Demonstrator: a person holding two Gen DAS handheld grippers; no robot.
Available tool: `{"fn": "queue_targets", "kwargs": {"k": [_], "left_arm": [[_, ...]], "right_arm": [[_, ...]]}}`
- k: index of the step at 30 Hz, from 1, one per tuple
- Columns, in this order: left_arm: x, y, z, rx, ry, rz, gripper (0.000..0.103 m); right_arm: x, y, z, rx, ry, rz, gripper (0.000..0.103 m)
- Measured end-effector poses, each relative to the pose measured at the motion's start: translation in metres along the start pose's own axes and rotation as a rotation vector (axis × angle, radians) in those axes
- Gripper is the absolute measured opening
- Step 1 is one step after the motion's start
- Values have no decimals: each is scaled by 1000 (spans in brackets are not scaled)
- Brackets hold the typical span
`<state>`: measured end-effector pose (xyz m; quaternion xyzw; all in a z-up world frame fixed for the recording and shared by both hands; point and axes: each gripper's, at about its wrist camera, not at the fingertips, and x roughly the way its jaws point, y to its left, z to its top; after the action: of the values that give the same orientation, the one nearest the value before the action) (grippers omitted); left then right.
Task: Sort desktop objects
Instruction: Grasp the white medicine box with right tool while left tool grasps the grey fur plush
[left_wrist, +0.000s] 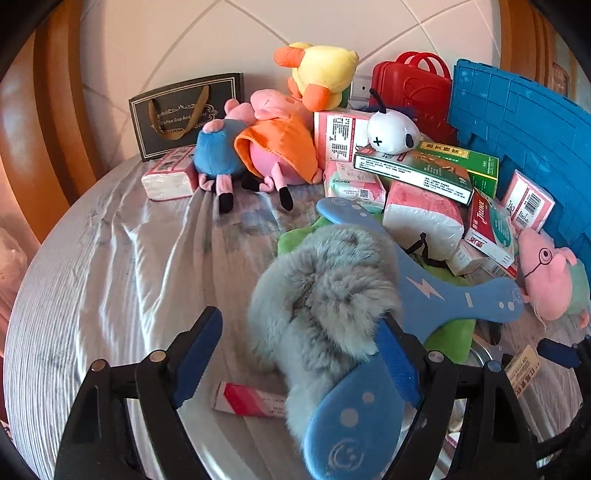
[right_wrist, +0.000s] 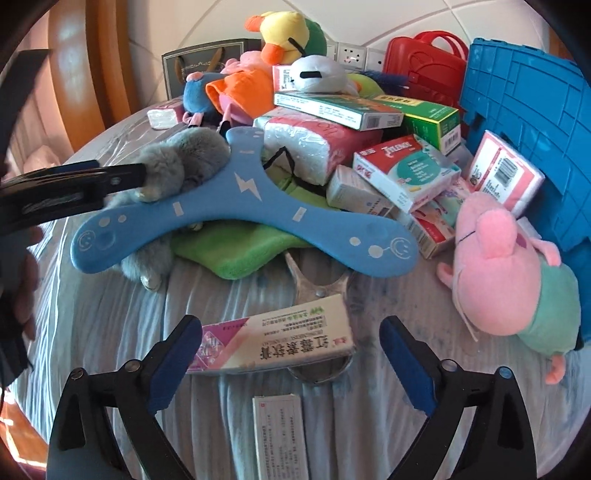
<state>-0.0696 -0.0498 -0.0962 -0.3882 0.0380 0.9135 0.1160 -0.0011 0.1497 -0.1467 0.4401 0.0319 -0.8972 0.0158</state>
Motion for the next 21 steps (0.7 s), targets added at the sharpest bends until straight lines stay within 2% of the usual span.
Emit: {"fn": "queue_targets", "kwargs": {"k": [3, 5, 9, 10, 11, 13, 15, 16, 19, 21], "left_arm": [[18, -13, 4, 34, 43, -37, 83], [27, -21, 6, 63, 60, -36, 83], [52, -14, 6, 0, 127, -26, 83], [54, -10, 5, -18, 123, -35, 81], [55, -8, 4, -28, 120, -52, 76], [52, -14, 3, 18, 91, -47, 55], [48, -18, 3, 48, 68, -40, 49], [46, -16, 4, 34, 59, -45, 46], [39, -8, 6, 14, 37, -51, 35], [39, -8, 7, 30, 38, -53, 34]], "right_arm": [[-8, -8, 0, 11, -16, -11, 99], [-13, -12, 0, 9, -33, -22, 99], [-18, -17, 2, 17, -45, -30, 99], [-19, -17, 3, 17, -46, -25, 99], [-20, -17, 2, 15, -47, -17, 99], [-21, -15, 1, -3, -46, -13, 99], [-20, -13, 0, -7, -42, -6, 91], [-19, -13, -1, -4, -40, -6, 83], [-19, -13, -3, 13, -45, -8, 80], [-21, -14, -5, 19, -52, -8, 76]]}}
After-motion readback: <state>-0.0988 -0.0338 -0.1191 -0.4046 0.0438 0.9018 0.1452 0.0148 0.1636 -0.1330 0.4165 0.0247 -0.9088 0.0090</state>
